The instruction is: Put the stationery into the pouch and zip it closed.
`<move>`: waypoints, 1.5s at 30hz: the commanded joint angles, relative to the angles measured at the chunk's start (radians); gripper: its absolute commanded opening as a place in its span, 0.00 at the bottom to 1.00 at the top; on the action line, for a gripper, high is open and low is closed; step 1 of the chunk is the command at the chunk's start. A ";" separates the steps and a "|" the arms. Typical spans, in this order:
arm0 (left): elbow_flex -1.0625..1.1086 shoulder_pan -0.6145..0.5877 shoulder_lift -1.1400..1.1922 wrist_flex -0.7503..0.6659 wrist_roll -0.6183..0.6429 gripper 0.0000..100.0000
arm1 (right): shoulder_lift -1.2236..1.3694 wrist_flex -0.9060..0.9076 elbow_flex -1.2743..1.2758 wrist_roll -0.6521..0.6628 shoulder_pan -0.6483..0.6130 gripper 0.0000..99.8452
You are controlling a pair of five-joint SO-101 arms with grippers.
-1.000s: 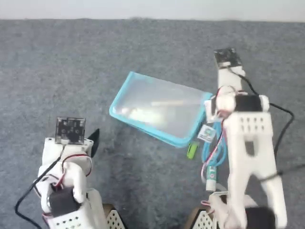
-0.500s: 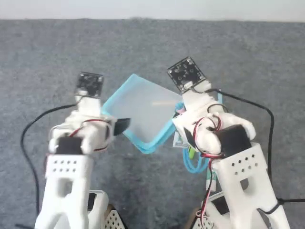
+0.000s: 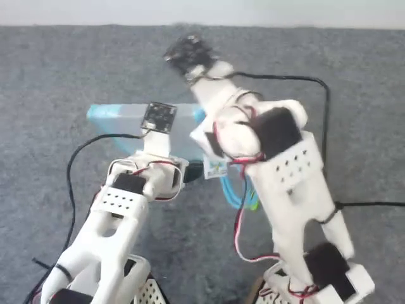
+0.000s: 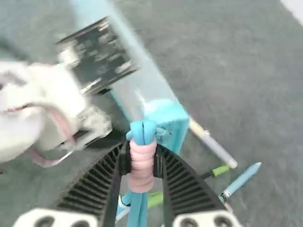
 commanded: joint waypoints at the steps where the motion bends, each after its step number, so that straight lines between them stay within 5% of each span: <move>1: -0.021 -0.103 -0.066 -0.023 0.026 0.34 | -0.048 0.054 -0.078 0.017 -0.033 0.01; 6: -0.021 -0.238 -0.330 0.107 0.026 0.34 | -0.185 -0.012 0.158 0.041 -0.065 0.01; 13: -0.016 -0.379 -0.732 0.336 -0.046 0.34 | -0.476 -0.326 0.773 0.104 -0.088 0.01; 20: -0.015 -0.407 -0.945 0.431 -0.078 0.34 | -0.572 -0.544 1.129 0.101 -0.056 0.01; 30: 0.022 -0.402 -0.948 0.419 -0.089 0.34 | -0.576 -0.602 1.208 0.101 0.013 0.01; 38: 0.257 -0.399 -0.947 0.201 -0.158 0.34 | -0.561 -0.421 0.848 -0.066 0.197 0.01; 45: 0.298 -0.178 -0.870 0.201 -0.143 0.34 | -0.427 -0.348 0.634 -0.094 0.137 0.01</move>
